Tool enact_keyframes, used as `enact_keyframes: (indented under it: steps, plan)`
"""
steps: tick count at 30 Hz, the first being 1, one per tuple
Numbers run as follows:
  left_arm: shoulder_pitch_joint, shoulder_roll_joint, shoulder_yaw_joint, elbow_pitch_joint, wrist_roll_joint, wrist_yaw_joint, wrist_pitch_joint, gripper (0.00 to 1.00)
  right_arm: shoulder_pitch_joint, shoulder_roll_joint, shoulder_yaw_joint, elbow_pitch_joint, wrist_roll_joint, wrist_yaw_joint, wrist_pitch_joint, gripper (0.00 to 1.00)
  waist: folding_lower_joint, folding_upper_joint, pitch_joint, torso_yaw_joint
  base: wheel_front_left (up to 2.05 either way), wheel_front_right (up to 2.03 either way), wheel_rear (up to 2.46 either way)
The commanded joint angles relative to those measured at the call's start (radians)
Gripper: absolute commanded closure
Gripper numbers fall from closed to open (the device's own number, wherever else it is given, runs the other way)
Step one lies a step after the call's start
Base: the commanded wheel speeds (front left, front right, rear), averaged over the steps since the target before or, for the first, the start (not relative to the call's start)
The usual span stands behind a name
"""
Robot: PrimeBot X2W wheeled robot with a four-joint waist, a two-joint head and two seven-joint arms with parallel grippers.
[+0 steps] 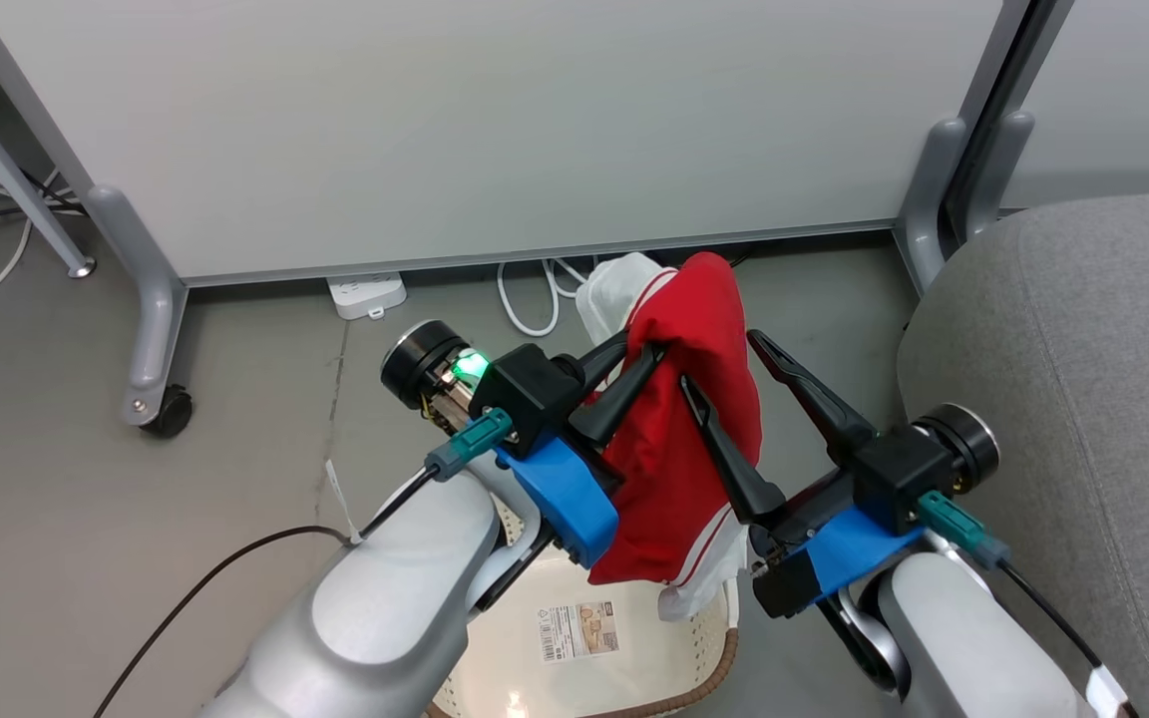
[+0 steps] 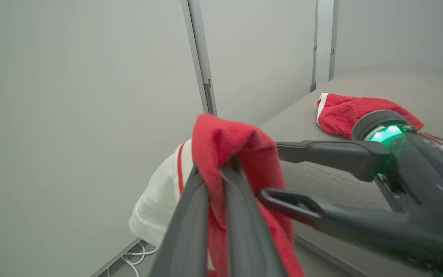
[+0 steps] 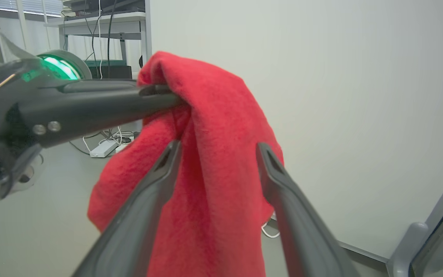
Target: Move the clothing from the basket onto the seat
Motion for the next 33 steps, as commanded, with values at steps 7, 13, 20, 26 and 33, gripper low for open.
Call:
enact_keyframes:
  steps: [7, 13, 20, 26, 33]
  plan:
    - [-0.023, -0.01, -0.015, -0.001, 0.004, -0.001, -0.007, 1.0, -0.107, 0.011, 0.049, 0.136, -0.011, 0.0, 0.0, 0.0, -0.0001, 0.0, 0.023, 0.01, 0.0, 0.0, 0.0]
    - [-0.04, -0.014, -0.02, -0.005, 0.005, -0.002, -0.007, 1.0, -0.158, 0.032, 0.056, 0.195, -0.015, 0.0, 0.0, 0.0, -0.0001, 0.0, 0.04, 0.015, 0.0, 0.0, 0.0]
    - [-0.06, -0.017, -0.026, -0.007, 0.005, -0.005, -0.008, 1.0, -0.215, 0.053, 0.053, 0.26, -0.012, 0.0, 0.0, 0.86, -0.0001, 0.0, 0.064, 0.018, 0.0, 0.0, 0.0]
    - [-0.064, -0.018, -0.022, -0.007, 0.008, -0.007, -0.008, 1.0, -0.228, 0.057, 0.06, 0.275, -0.006, 0.0, 0.0, 1.0, -0.0001, 0.0, 0.074, 0.018, 0.0, 0.0, 0.0]
    - [-0.066, -0.017, -0.016, -0.003, 0.014, -0.009, -0.008, 1.0, -0.227, 0.053, 0.061, 0.275, 0.0, 0.0, 0.0, 1.0, -0.0001, 0.0, 0.075, 0.015, 0.0, 0.0, 0.0]
